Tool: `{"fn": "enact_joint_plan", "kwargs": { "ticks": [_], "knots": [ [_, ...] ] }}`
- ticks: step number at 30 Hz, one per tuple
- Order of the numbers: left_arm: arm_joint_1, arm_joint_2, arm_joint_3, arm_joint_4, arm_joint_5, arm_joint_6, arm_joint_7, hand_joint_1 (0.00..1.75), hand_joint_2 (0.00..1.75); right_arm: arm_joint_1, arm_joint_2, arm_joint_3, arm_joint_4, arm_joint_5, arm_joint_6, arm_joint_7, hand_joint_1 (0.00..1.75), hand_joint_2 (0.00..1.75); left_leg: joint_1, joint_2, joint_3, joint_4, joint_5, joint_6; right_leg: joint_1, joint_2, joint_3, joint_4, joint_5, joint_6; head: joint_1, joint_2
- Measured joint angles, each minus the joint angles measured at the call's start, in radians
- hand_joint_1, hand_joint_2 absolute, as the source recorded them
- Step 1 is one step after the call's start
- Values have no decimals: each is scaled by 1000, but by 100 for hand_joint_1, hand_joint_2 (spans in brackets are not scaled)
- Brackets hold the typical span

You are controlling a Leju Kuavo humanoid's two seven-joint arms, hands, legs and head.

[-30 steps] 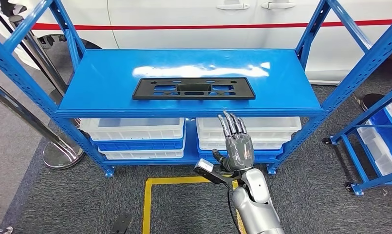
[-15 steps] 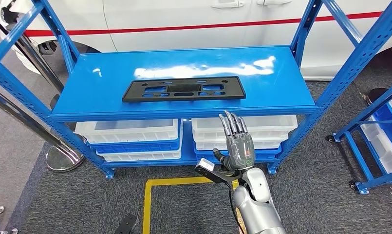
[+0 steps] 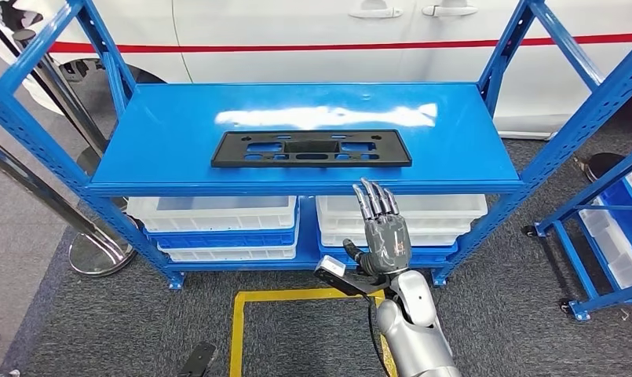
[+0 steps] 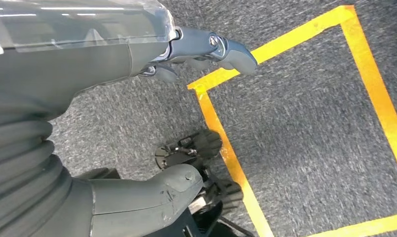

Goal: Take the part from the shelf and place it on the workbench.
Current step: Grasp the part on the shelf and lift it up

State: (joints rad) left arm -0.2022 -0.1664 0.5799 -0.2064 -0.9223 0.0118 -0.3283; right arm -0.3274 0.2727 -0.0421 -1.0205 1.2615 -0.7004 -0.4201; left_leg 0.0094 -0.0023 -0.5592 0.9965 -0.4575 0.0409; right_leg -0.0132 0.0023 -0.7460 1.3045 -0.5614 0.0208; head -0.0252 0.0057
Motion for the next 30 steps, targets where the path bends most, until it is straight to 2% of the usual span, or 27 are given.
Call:
{"fn": "enact_joint_plan", "kwargs": {
  "ticks": [1,2,3,4,5,8,10,11,13,14,15,16,18,19,20,22,24,25,26,28,29,30],
  "knots": [
    [1,0,0,0,-1,0,1,0,175,0,0,0,0,0,0,0,0,175,0,-1,5,2,-6,-2,-2,0,11,-36,35,1,0,0],
    [1,0,-1,0,-1,0,1,0,175,-1,-1,0,1,0,0,-1,0,175,1,-2,10,6,-13,-5,-4,-1,37,-100,79,0,0,0],
    [1,0,-2,0,-2,-1,2,0,175,-2,-1,0,1,-1,0,-2,0,175,-1,-3,13,11,-21,-11,-4,-2,64,-163,111,-1,0,0],
    [1,0,-2,0,-2,-1,2,0,175,-2,-2,0,1,-1,0,-3,0,175,-2,-4,13,17,-28,-17,-3,-2,85,-212,128,-5,0,0],
    [0,0,-3,0,-2,-1,2,0,175,-2,-2,-1,1,-1,0,-4,0,175,-4,-4,13,21,-34,-23,-2,-1,96,-240,132,-9,0,0],
    [0,2,-4,0,-3,0,4,0,175,-1,-3,-2,1,-1,0,-5,0,175,-5,-3,15,23,-44,-38,-1,3,103,-251,119,-26,0,0],
    [-2,2,-4,0,-3,1,4,0,175,-3,-2,-2,0,-1,0,-7,0,175,-3,-2,4,62,-70,-48,-4,3,116,-257,114,-38,-1,0],
    [-3,2,-5,0,-3,1,4,0,175,-3,-2,-3,0,-1,0,-8,0,175,-1,-2,-19,111,-94,-52,-5,1,123,-260,111,-43,-1,0],
    [-2,2,-5,0,-3,1,5,0,175,-4,-2,-3,0,-1,0,-9,0,175,1,-2,-92,243,-140,-59,-3,0,131,-260,104,-50,-1,0],
    [-1,3,-5,0,-3,1,5,0,175,-3,-2,-3,0,-1,0,-9,0,175,1,-2,-124,290,-147,-60,-2,1,135,-260,101,-51,-1,0],
    [1,3,-5,0,-3,1,5,0,175,-2,-2,-3,0,-1,0,-10,0,175,2,-2,-142,304,-134,-59,-1,2,139,-260,97,-52,-1,0],
    [2,3,-5,0,-4,1,5,0,175,-2,-2,-3,0,-1,0,-10,0,175,1,-2,-142,282,-103,-57,0,4,145,-260,93,-51,-1,0],
    [1,3,-5,0,-7,1,5,0,175,-2,-1,-3,0,-1,0,-11,0,175,-1,-2,-99,159,-18,-44,1,6,160,-261,83,-49,-1,0],
    [1,5,-5,0,-8,1,5,0,175,-3,-1,-3,0,-1,0,-12,0,175,-5,-2,-75,101,11,-36,3,7,165,-262,80,-46,-1,0],
    [-1,6,-5,0,-9,1,5,0,175,-3,-1,-3,0,-1,0,-13,0,175,-8,-2,-59,59,24,-29,3,7,166,-262,77,-42,-1,0],
    [-2,7,-5,0,-10,1,5,0,175,-3,-1,-3,0,0,0,-14,0,175,-14,-3,-49,33,21,-21,3,7,164,-266,77,-33,-1,0],
    [-1,8,-5,0,-10,1,5,0,175,-2,-1,-3,-3,0,0,-15,0,175,-9,-3,-40,16,23,-14,5,5,166,-267,72,-23,-1,0],
    [-1,8,-6,0,-11,1,5,0,175,-3,-1,-3,-5,0,0,-16,0,175,-5,-2,-33,7,25,-10,6,4,161,-251,61,-19,0,0],
    [-2,8,-6,0,-12,1,5,0,175,-3,-1,-4,-7,0,0,-16,0,175,-2,-1,-27,0,26,-6,7,3,144,-214,40,-15,0,0],
    [-4,8,-6,0,-12,1,5,0,175,0,-1,-6,-8,0,0,-17,0,175,-2,0,-22,-1,23,0,4,3,78,-90,-13,-10,0,0],
    [-4,8,-6,0,-13,1,5,0,175,4,-2,-8,-8,0,0,-17,0,175,-2,0,-21,0,21,1,3,3,43,-32,-29,-7,0,0],
    [-3,8,-6,0,-13,2,5,0,175,9,-2,-9,-8,0,0,-18,0,175,-2,0,-19,1,18,1,1,3,21,-4,-25,-5,0,0]
  ]
}}
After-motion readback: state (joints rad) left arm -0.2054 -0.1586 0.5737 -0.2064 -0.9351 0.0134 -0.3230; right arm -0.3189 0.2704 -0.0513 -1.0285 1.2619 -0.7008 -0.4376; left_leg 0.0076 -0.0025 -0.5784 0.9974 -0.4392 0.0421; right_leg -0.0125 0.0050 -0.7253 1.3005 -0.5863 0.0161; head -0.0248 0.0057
